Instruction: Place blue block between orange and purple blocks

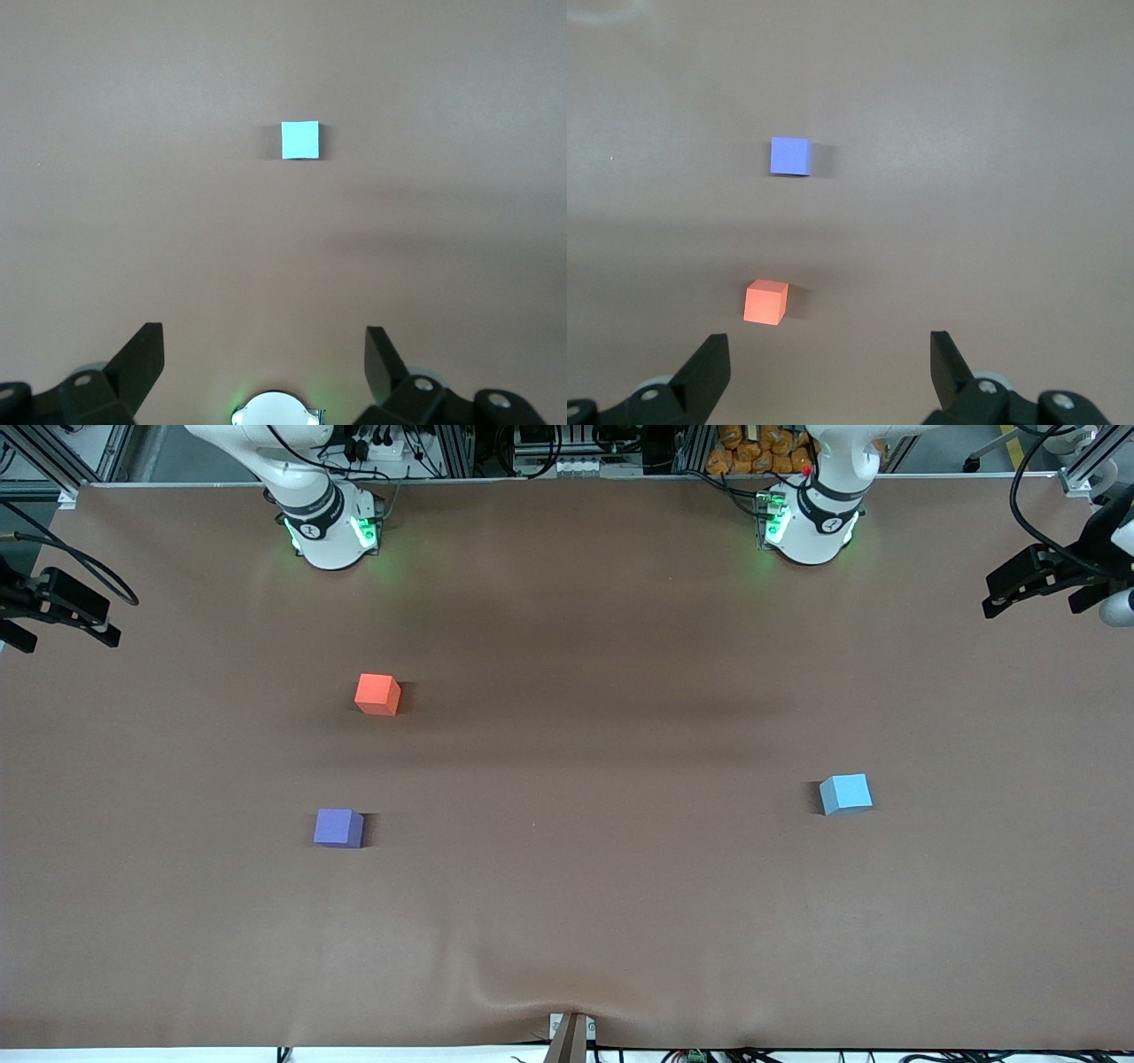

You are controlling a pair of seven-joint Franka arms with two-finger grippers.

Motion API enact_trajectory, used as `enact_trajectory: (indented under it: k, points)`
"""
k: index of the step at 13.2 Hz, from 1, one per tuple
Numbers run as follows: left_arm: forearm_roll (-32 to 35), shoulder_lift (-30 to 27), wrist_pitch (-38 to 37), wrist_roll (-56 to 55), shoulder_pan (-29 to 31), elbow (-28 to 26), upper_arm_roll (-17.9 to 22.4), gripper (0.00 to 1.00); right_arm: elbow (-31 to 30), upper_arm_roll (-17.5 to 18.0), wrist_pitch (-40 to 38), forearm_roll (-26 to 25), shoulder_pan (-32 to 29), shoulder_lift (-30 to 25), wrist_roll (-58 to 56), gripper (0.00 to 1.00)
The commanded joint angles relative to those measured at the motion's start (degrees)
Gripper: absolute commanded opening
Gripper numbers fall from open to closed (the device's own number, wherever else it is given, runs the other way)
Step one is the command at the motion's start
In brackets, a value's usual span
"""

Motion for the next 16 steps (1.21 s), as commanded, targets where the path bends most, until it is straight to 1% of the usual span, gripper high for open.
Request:
enact_trajectory:
  k: [1,5,16]
  points:
    - [0.8,0.2,-0.3,0.0,-0.2,0.3,-0.2,1.0,0.9,0.5,-0.7,1.3,-1.6,0.5,-1.1,1.0]
    - [0.4,0.3,-0.3,-2.8,-0.3,-0.4,-0.3,1.0,0.9,0.5,-0.7,1.6,-1.6,0.5,-1.1,1.0]
    - [-0.7,0.7,-0.3,-3.0,-0.2,-0.6,-0.4,1.0,0.8,0.5,-1.0,1.6,-1.7,0.5,-1.1,1.0]
